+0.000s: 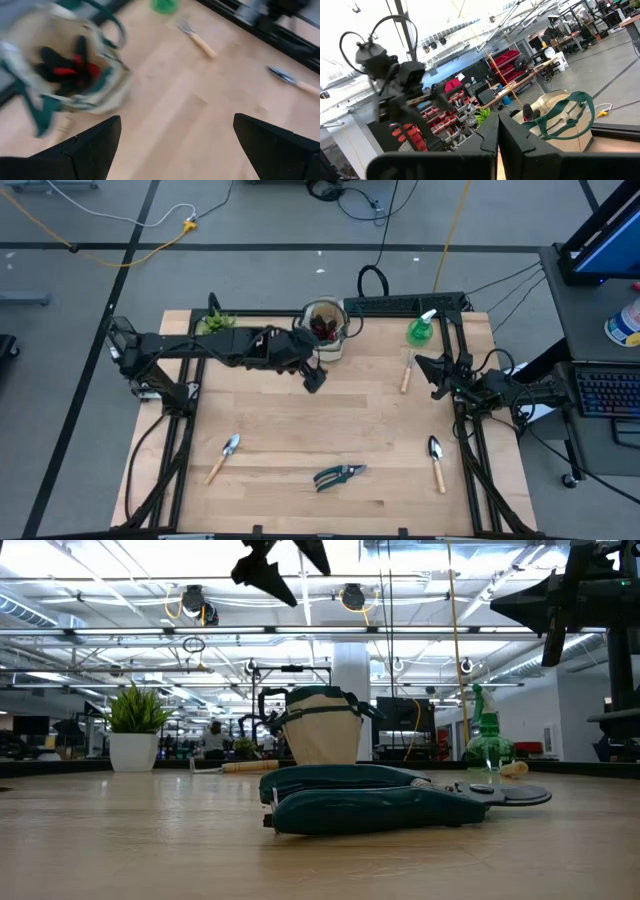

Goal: Pick & Place Garden tools in Gardening bag
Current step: Put the green scissors into the green gardening bag

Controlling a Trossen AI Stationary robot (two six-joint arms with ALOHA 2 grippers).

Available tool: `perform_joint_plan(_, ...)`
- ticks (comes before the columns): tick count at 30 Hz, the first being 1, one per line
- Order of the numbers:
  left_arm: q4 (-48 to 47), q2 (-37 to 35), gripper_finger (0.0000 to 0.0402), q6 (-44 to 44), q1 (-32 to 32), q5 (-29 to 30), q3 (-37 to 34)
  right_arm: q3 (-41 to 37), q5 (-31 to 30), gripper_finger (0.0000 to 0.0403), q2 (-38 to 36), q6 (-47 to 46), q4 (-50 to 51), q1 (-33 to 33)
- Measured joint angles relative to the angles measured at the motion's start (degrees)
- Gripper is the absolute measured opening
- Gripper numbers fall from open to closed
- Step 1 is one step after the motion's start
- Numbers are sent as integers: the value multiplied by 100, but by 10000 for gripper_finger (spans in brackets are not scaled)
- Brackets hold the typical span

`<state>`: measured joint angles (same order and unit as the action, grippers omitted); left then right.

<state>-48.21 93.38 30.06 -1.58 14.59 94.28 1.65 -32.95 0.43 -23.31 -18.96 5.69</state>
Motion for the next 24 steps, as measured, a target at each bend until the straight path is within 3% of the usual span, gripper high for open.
perform_joint_plan(14,306,34,392,794,1292,-259,-2,0,-1,0,0,18,2,1)
perform_joint_plan(24,627,759,392,700,1885,-226,-7,0,0,0,2,20,44,2)
